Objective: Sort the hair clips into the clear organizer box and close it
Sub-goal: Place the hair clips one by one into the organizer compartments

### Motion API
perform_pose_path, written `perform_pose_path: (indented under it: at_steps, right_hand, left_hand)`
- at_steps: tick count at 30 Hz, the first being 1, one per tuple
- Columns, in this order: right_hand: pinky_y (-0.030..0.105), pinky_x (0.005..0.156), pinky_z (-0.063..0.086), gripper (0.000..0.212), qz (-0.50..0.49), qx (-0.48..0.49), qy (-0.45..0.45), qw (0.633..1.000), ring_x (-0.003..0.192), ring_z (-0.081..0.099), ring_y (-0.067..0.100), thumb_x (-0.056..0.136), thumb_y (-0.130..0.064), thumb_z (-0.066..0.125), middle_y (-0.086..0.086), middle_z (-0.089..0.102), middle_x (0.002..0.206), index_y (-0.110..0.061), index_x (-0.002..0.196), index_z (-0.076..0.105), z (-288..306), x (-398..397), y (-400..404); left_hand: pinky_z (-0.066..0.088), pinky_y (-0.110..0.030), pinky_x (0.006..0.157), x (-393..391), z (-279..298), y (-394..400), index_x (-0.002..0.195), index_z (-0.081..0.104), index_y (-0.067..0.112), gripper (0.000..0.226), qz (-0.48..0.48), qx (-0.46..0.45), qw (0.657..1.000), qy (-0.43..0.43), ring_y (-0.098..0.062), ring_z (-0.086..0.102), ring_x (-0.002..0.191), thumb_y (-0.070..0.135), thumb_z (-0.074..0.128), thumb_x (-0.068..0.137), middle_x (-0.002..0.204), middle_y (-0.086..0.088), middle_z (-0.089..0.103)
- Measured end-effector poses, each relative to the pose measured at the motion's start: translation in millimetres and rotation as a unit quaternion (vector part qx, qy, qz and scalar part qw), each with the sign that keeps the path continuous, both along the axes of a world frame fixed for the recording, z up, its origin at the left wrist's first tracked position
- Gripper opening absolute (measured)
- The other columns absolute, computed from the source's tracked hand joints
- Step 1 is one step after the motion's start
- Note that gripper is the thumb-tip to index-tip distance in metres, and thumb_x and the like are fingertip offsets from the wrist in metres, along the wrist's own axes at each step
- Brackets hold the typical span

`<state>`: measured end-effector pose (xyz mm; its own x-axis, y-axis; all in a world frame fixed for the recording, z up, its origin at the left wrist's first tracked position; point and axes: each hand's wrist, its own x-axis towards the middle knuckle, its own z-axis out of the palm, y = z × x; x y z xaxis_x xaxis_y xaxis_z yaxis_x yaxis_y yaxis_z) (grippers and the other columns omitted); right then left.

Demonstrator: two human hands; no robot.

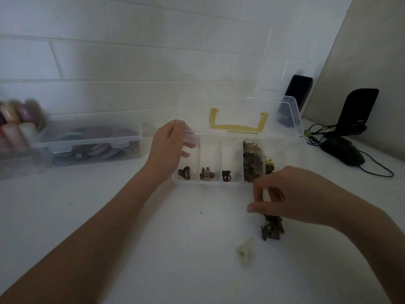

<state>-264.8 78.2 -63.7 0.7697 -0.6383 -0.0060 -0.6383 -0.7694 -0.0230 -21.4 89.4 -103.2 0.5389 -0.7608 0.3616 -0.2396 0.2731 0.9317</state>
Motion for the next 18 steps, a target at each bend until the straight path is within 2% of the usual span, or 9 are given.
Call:
perform_pose_path:
  at_steps: [4, 7, 10, 13, 16, 18]
  right_hand:
    - [0.021, 0.055, 0.039, 0.04, -0.041, -0.03, -0.003, 0.999, 0.055, 0.047, 0.0, 0.081, -0.068, 0.044, -0.01, 0.055, 0.062, -0.029, 0.076, 0.054, -0.9, -0.9, 2.1]
    - [0.023, 0.059, 0.041, 0.034, -0.058, -0.041, 0.0, 0.997, 0.063, 0.049, 0.0, 0.084, -0.063, 0.046, -0.012, 0.056, 0.072, -0.031, 0.079, 0.056, -2.4, 1.4, 6.2]
    - [0.023, 0.059, 0.038, 0.03, -0.067, -0.089, 0.016, 0.994, 0.071, 0.056, 0.008, 0.086, -0.059, 0.048, -0.012, 0.061, 0.08, -0.034, 0.091, 0.064, -0.1, 4.2, 9.5]
    - [0.024, 0.063, 0.039, 0.033, -0.086, -0.088, 0.037, 0.992, 0.082, 0.061, 0.012, 0.083, -0.06, 0.052, -0.011, 0.064, 0.093, -0.036, 0.102, 0.063, -0.6, 1.6, 8.9]
    - [0.024, 0.065, 0.045, 0.022, -0.074, -0.048, 0.027, 0.996, 0.08, 0.062, 0.011, 0.083, -0.05, 0.06, -0.011, 0.065, 0.087, -0.034, 0.095, 0.068, -5.5, 2.7, 6.2]
    - [0.023, 0.067, 0.049, 0.013, -0.048, -0.021, -0.011, 0.999, 0.074, 0.06, 0.005, 0.083, -0.042, 0.063, -0.014, 0.065, 0.08, -0.034, 0.091, 0.07, -7.5, 4.9, 4.4]
  left_hand:
    - [0.049, -0.033, 0.058, -1.3, -0.4, 0.7, 0.075, 0.055, 0.014, 0.031, -0.001, -0.003, 1.0, 0.002, -0.013, 0.062, 0.059, 0.021, 0.034, 0.097, 0.073, -0.004, 0.062]
    - [0.05, -0.033, 0.058, -2.0, 0.5, 0.8, 0.074, 0.055, 0.013, 0.031, 0.003, 0.002, 1.0, 0.007, -0.012, 0.061, 0.057, 0.02, 0.034, 0.096, 0.072, -0.004, 0.062]
    - [0.05, -0.034, 0.058, -1.3, 1.2, -0.5, 0.076, 0.055, 0.012, 0.03, 0.004, 0.008, 1.0, 0.006, -0.011, 0.062, 0.057, 0.02, 0.034, 0.096, 0.074, -0.006, 0.063]
    - [0.05, -0.033, 0.057, -1.1, 1.3, -1.3, 0.077, 0.055, 0.012, 0.029, 0.002, 0.006, 1.0, 0.014, -0.01, 0.062, 0.056, 0.02, 0.034, 0.095, 0.074, -0.006, 0.063]
    - [0.05, -0.033, 0.058, -1.5, 0.8, -1.8, 0.078, 0.055, 0.011, 0.029, 0.004, 0.009, 1.0, 0.013, -0.01, 0.062, 0.055, 0.02, 0.034, 0.096, 0.075, -0.007, 0.063]
    - [0.05, -0.033, 0.057, -1.6, 0.7, -2.4, 0.077, 0.056, 0.012, 0.03, 0.006, 0.008, 1.0, 0.019, -0.01, 0.062, 0.054, 0.021, 0.034, 0.096, 0.074, -0.007, 0.063]
